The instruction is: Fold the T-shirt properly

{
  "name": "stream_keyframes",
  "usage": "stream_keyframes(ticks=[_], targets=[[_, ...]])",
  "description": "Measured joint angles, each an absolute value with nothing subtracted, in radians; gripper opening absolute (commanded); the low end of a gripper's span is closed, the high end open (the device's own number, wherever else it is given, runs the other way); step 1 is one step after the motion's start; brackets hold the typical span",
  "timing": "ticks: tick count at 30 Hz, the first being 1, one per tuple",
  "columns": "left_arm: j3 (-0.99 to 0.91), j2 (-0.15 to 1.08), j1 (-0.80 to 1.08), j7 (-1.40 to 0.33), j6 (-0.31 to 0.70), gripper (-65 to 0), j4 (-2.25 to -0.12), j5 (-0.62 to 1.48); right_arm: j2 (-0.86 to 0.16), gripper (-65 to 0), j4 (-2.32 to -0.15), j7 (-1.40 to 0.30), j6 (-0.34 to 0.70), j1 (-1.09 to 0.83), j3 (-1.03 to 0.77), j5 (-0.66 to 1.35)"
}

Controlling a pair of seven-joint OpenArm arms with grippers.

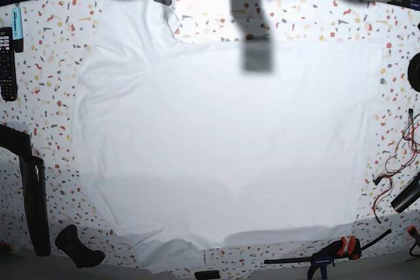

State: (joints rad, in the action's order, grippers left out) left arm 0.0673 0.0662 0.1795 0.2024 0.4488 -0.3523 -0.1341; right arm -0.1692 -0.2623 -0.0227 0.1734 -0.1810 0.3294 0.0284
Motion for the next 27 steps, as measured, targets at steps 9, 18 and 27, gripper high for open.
stream_keyframes(ticks=[9, 18, 27], targets=[[0.067, 0.043, 0.175, 0.05, 0.453, -50.0, -0.359, -0.134, -0.18, -37.2, -0.263, 0.194, 0.173, -0.197, 0.328, 0.028], [0.068, 0.055, 0.186, 0.128, 0.453, -50.0, -0.359, -0.134, -0.178, -37.2, -0.263, 0.194, 0.173, -0.195, 0.328, 0.028], [0.068, 0.069, 0.279, 0.385, 0.457, -50.0, -0.36, -0.134, -0.201, -37.2, -0.263, 0.218, 0.173, -0.257, 0.328, 0.028]])
